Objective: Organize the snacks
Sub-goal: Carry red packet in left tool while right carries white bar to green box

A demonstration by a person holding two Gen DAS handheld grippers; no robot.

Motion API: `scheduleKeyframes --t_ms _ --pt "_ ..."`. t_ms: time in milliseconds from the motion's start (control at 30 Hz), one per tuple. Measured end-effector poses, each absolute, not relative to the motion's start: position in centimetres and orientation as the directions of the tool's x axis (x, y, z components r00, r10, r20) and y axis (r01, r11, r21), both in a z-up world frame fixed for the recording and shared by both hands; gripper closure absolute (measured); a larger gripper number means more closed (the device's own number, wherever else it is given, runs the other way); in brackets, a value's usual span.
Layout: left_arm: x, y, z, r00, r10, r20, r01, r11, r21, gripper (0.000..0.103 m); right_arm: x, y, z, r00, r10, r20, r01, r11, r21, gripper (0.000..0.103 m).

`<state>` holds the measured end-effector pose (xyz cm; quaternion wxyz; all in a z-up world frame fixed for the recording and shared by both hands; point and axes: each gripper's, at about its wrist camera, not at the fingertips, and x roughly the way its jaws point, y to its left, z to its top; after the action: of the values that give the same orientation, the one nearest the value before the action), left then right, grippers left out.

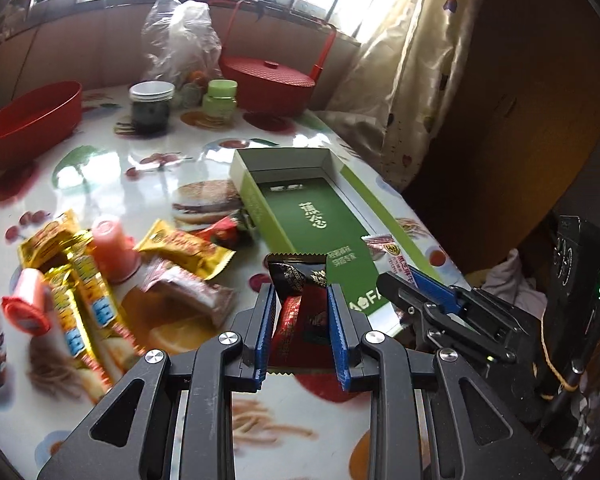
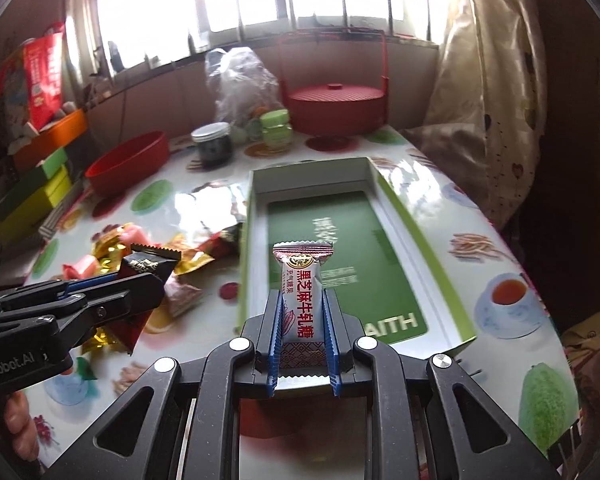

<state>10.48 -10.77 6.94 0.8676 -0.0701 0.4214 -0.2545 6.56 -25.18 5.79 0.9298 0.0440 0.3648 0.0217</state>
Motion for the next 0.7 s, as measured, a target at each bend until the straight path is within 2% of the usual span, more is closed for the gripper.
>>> scheduleKeyframes --t_ms 200,700 --pt "12.0 -13.8 6.4 0.463 -0.545 -0.699 0.414 0.83 -0.373 0.076 7.3 -26.8 5.1 0.722 0.044 -0.69 0.023 0.996 0.087 0.085" --pt "13.2 -17.5 4.2 0.406 -0.522 -0.75 0.42 0.836 -0.353 0.076 7.9 -28.9 3.4 0.701 -0.008 -0.713 0.046 0.998 0.033 0.085"
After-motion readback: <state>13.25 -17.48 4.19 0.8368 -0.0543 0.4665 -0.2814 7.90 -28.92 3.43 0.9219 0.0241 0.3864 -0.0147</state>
